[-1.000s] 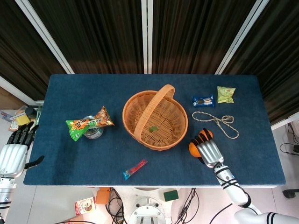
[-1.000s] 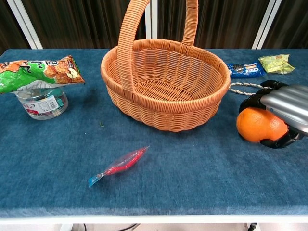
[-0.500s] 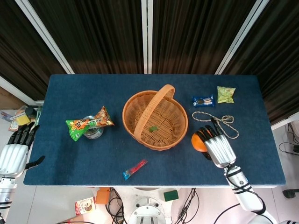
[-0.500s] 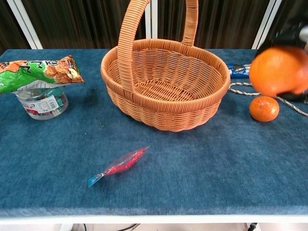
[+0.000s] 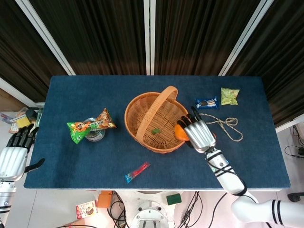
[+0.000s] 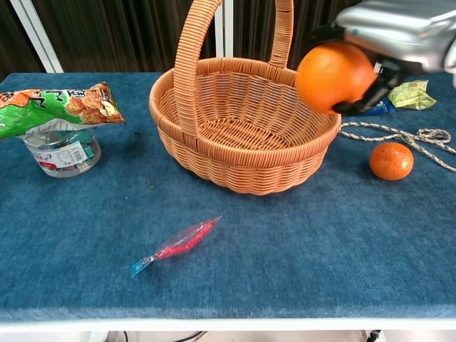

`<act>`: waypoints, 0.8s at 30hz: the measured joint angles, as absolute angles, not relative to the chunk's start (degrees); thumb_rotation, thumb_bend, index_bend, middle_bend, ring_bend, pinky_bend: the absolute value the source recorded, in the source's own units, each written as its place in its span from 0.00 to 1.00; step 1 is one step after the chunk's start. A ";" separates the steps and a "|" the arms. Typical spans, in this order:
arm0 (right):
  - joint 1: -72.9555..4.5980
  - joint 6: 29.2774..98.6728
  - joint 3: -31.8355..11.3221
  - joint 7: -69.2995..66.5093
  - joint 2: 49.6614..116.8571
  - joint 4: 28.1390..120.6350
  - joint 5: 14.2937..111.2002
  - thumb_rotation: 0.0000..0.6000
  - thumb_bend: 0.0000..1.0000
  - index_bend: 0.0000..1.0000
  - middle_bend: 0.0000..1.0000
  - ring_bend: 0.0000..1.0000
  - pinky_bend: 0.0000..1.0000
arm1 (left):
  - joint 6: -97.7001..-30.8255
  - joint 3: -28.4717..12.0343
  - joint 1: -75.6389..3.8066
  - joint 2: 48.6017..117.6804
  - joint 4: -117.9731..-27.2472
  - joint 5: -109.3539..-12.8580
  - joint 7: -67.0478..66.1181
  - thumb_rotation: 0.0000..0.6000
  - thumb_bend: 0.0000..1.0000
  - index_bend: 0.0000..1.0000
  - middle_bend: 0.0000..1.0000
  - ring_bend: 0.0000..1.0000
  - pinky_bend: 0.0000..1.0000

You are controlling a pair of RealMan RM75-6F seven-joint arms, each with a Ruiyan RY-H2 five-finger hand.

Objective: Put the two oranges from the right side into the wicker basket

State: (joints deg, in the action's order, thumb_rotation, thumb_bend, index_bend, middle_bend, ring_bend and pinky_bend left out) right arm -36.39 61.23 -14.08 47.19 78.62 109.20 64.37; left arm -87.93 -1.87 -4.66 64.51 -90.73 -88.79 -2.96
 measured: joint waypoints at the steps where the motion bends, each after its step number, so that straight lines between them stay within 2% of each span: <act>1: -37.59 60.59 -14.58 47.86 79.56 108.69 62.35 1.00 0.32 0.39 0.23 0.19 0.00 | -87.95 -1.88 -4.65 64.46 -90.68 -88.78 -2.81 1.00 0.13 0.05 0.02 0.02 0.15; 11: -50.93 56.24 -18.90 51.31 90.91 96.56 47.04 1.00 0.32 0.39 0.23 0.20 0.00 | -88.33 -2.11 -4.43 64.09 -90.28 -88.51 -1.34 1.00 0.13 0.05 0.02 0.02 0.15; 17: -56.48 55.18 -18.92 53.59 95.39 89.02 41.08 1.00 0.31 0.37 0.21 0.19 0.00 | -87.46 -2.44 -4.79 64.11 -89.73 -87.75 -0.55 1.00 0.13 0.05 0.02 0.02 0.15; 24: -60.67 53.16 -18.75 52.82 99.57 81.65 38.89 1.00 0.31 0.35 0.19 0.19 0.00 | -86.52 -2.60 -5.18 64.14 -89.52 -87.06 -0.55 1.00 0.13 0.05 0.02 0.02 0.15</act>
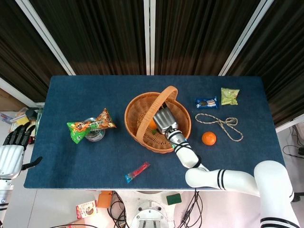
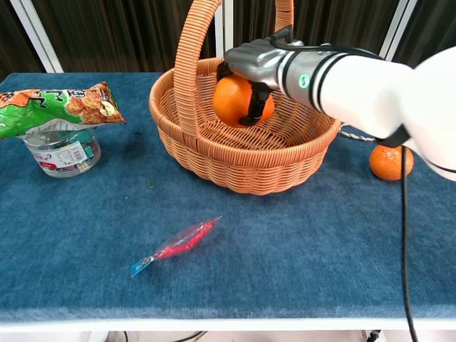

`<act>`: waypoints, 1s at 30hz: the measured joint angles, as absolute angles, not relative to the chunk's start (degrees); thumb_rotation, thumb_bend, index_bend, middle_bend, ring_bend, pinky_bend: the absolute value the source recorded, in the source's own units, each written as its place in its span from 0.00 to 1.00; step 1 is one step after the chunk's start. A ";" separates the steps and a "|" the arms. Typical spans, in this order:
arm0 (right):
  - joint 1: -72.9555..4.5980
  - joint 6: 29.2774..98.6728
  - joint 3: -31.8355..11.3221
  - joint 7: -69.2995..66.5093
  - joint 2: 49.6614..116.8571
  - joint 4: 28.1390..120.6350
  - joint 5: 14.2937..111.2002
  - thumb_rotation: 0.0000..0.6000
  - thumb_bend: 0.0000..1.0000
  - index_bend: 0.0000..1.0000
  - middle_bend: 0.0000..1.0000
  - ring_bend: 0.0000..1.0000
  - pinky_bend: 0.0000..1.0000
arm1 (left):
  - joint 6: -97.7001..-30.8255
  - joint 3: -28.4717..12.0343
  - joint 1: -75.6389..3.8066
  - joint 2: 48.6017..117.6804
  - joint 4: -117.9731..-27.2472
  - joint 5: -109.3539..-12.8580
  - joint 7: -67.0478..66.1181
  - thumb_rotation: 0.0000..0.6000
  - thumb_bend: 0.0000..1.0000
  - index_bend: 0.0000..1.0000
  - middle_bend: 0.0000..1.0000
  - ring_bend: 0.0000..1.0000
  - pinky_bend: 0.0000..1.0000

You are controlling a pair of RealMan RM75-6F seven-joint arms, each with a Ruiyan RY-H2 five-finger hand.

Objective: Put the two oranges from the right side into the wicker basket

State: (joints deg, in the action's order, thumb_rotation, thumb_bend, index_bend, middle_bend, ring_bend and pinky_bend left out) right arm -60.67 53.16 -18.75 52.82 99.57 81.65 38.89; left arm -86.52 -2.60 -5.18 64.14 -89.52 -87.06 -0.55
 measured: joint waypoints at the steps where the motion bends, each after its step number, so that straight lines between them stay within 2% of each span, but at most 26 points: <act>1: -61.18 52.99 -18.68 52.68 100.15 80.76 38.73 1.00 0.31 0.34 0.18 0.19 0.00 | -86.56 -2.63 -5.17 64.13 -89.56 -87.02 -0.58 1.00 0.13 0.05 0.02 0.02 0.15; 4: -62.76 52.68 -18.43 52.36 102.20 78.05 37.81 1.00 0.32 0.28 0.15 0.16 0.00 | -86.76 -2.76 -5.14 64.19 -89.54 -86.97 -0.66 1.00 0.13 0.05 0.02 0.02 0.15; 8: -64.70 52.34 -17.99 52.17 104.56 75.76 35.80 1.00 0.32 0.14 0.03 0.02 0.00 | -86.57 -2.81 -5.26 64.40 -89.55 -86.85 -1.36 1.00 0.13 0.05 0.02 0.02 0.15; 12: -65.21 52.61 -16.97 52.02 104.97 75.18 35.51 1.00 0.29 0.01 0.00 0.00 0.00 | -86.85 -2.65 -5.20 64.40 -89.72 -87.18 -1.57 1.00 0.13 0.05 0.02 0.02 0.15; 15: -65.05 53.09 -16.53 51.48 104.28 75.97 36.16 1.00 0.25 0.00 0.00 0.00 0.00 | -87.30 -2.60 -5.01 64.44 -89.79 -87.42 -1.73 1.00 0.13 0.05 0.02 0.02 0.15; 22: -62.67 56.29 -15.32 49.46 99.34 83.15 39.70 1.00 0.25 0.00 0.00 0.00 0.00 | -87.72 -2.40 -4.83 64.43 -89.99 -87.92 -2.07 1.00 0.13 0.05 0.02 0.02 0.15; 30: -54.22 61.60 -12.09 43.02 84.99 101.20 44.42 1.00 0.25 0.00 0.00 0.00 0.00 | -87.47 -2.11 -4.98 64.67 -90.34 -88.41 -3.06 1.00 0.13 0.05 0.02 0.02 0.15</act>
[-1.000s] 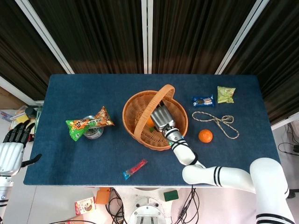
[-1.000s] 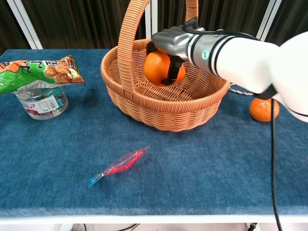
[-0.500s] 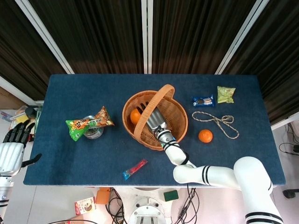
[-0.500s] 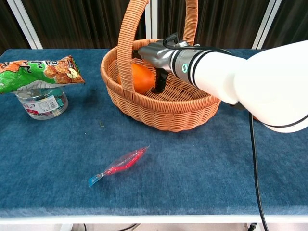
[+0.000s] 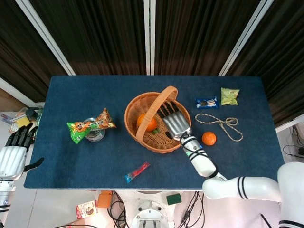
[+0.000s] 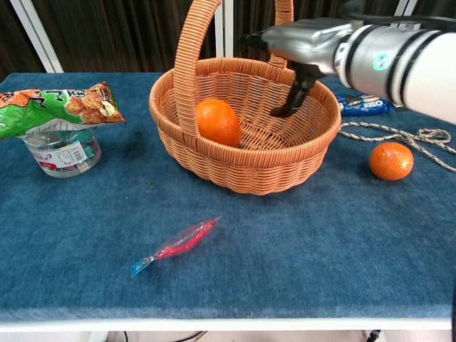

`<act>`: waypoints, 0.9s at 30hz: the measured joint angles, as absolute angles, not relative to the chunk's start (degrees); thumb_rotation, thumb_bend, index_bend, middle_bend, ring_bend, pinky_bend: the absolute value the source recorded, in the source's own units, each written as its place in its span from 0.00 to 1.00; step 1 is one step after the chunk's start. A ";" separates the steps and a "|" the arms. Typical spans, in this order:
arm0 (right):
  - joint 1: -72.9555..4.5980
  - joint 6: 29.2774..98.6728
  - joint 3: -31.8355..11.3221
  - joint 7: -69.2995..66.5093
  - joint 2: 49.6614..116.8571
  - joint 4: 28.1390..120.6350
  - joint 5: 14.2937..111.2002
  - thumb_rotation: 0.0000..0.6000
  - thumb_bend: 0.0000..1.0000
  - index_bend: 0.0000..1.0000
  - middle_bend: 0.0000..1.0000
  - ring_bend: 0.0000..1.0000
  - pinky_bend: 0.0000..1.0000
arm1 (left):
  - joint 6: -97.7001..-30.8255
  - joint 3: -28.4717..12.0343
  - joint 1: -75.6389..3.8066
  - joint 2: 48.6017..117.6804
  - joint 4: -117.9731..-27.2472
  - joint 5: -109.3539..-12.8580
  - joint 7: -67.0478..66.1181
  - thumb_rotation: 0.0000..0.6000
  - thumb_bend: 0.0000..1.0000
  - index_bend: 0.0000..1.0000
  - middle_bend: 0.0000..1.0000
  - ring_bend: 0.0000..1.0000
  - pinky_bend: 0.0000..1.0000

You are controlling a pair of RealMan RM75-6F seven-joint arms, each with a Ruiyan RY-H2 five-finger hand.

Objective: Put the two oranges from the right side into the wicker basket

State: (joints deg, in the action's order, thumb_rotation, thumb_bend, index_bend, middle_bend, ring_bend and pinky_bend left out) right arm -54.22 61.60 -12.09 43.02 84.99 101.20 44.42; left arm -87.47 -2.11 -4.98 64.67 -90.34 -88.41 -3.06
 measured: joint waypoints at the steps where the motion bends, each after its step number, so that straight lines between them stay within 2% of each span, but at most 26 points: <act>1: -52.92 62.02 -11.56 41.77 82.80 103.35 45.00 1.00 0.25 0.00 0.00 0.00 0.00 | -87.31 -2.08 -5.04 64.73 -90.34 -88.40 -3.18 1.00 0.13 0.05 0.02 0.02 0.15; 5: -46.08 64.58 -8.47 33.75 73.43 110.18 50.62 1.00 0.25 0.03 0.04 0.00 0.00 | -86.66 -2.00 -5.28 64.92 -90.51 -88.21 -3.86 1.00 0.13 0.05 0.02 0.02 0.15; 12: -33.81 69.39 -0.78 21.48 67.49 108.45 64.31 1.00 0.25 0.06 0.06 0.00 0.01 | -86.93 -2.09 -5.17 65.04 -90.85 -87.99 -4.43 1.00 0.13 0.05 0.02 0.02 0.15; 17: -32.44 65.54 1.10 19.78 67.91 100.68 63.27 1.00 0.25 0.07 0.07 0.00 0.02 | -86.85 -2.13 -5.21 65.09 -90.98 -87.89 -4.74 1.00 0.13 0.05 0.02 0.02 0.15; 21: -32.90 61.27 1.45 20.75 70.74 95.33 61.07 1.00 0.25 0.07 0.01 0.00 0.02 | -86.86 -2.12 -5.19 65.06 -90.93 -87.86 -4.64 1.00 0.13 0.05 0.02 0.02 0.15; 27: -33.78 57.48 0.70 21.28 76.42 89.77 59.87 1.00 0.27 0.05 0.00 0.00 0.11 | -86.87 -2.19 -5.20 64.93 -90.73 -87.79 -4.13 1.00 0.13 0.05 0.02 0.02 0.15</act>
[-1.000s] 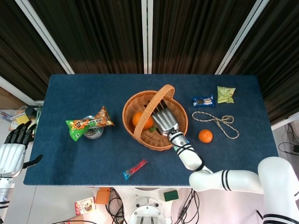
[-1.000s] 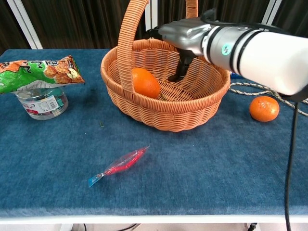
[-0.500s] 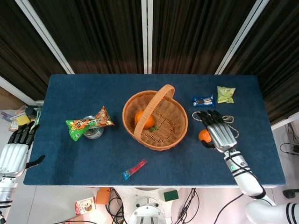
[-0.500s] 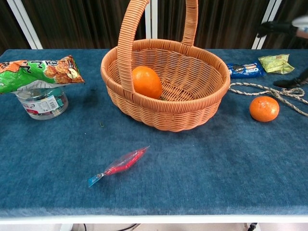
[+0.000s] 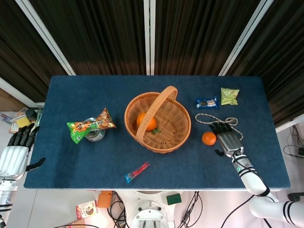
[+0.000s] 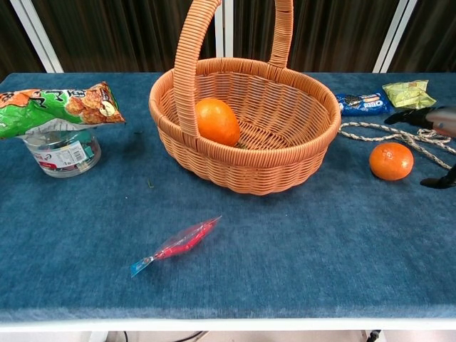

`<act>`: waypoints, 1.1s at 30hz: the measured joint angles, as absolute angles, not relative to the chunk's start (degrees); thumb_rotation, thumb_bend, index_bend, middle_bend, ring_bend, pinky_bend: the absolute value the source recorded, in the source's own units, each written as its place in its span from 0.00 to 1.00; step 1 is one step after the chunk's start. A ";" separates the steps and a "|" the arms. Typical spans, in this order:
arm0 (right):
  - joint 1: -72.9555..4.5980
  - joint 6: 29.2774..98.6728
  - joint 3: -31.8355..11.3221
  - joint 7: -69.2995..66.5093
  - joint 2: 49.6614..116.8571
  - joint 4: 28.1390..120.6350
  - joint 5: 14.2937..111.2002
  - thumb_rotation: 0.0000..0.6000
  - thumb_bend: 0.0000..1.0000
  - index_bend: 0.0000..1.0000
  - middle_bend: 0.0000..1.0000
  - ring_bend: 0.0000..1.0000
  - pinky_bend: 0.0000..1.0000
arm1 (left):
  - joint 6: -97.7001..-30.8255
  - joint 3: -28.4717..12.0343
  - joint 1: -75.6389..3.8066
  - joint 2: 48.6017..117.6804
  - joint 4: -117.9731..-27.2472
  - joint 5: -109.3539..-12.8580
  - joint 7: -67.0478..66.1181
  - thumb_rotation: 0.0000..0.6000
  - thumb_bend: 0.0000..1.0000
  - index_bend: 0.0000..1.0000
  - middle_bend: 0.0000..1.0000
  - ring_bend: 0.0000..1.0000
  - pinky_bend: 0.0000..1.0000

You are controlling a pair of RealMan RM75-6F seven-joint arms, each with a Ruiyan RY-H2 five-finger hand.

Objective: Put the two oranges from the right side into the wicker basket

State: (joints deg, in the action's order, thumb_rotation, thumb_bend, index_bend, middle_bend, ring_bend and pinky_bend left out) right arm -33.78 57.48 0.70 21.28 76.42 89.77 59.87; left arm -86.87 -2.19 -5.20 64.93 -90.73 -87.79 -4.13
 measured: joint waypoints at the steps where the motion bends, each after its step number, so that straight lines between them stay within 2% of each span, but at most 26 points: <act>1: -33.89 57.05 0.58 21.25 77.12 89.06 59.83 1.00 0.27 0.05 0.00 0.00 0.13 | -86.86 -2.18 -5.20 64.91 -90.70 -87.79 -4.03 1.00 0.13 0.05 0.02 0.02 0.15; 7: -34.30 55.83 -0.12 22.21 80.89 85.68 59.83 1.00 0.31 0.10 0.03 0.02 0.28 | -86.78 -2.17 -5.21 64.79 -90.56 -87.77 -3.57 1.00 0.13 0.05 0.02 0.02 0.15; 10: -34.22 56.32 -0.76 22.63 82.38 84.60 59.83 1.00 0.34 0.19 0.08 0.09 0.39 | -86.66 -2.14 -5.27 64.77 -90.54 -87.79 -3.52 1.00 0.13 0.05 0.02 0.02 0.15; 12: -34.10 56.58 -1.18 22.65 83.30 83.92 59.99 1.00 0.36 0.30 0.13 0.16 0.47 | -86.57 -2.10 -5.30 64.77 -90.55 -87.80 -3.52 1.00 0.13 0.05 0.02 0.02 0.15; 18: -33.94 56.19 -1.29 24.15 83.70 83.50 59.78 1.00 0.39 0.52 0.31 0.31 0.61 | -86.34 -2.06 -5.40 64.79 -90.57 -87.77 -3.55 1.00 0.13 0.05 0.02 0.02 0.15; 25: -33.04 58.99 -1.67 25.52 82.16 86.02 60.45 1.00 0.40 0.59 0.37 0.34 0.64 | -86.46 -2.08 -5.38 64.76 -90.62 -87.76 -3.57 1.00 0.13 0.05 0.02 0.02 0.15; 33: -32.71 64.30 -4.73 25.59 76.60 97.23 65.43 1.00 0.41 0.62 0.39 0.35 0.64 | -86.99 -2.11 -5.15 64.60 -90.72 -87.92 -3.35 1.00 0.13 0.05 0.02 0.02 0.15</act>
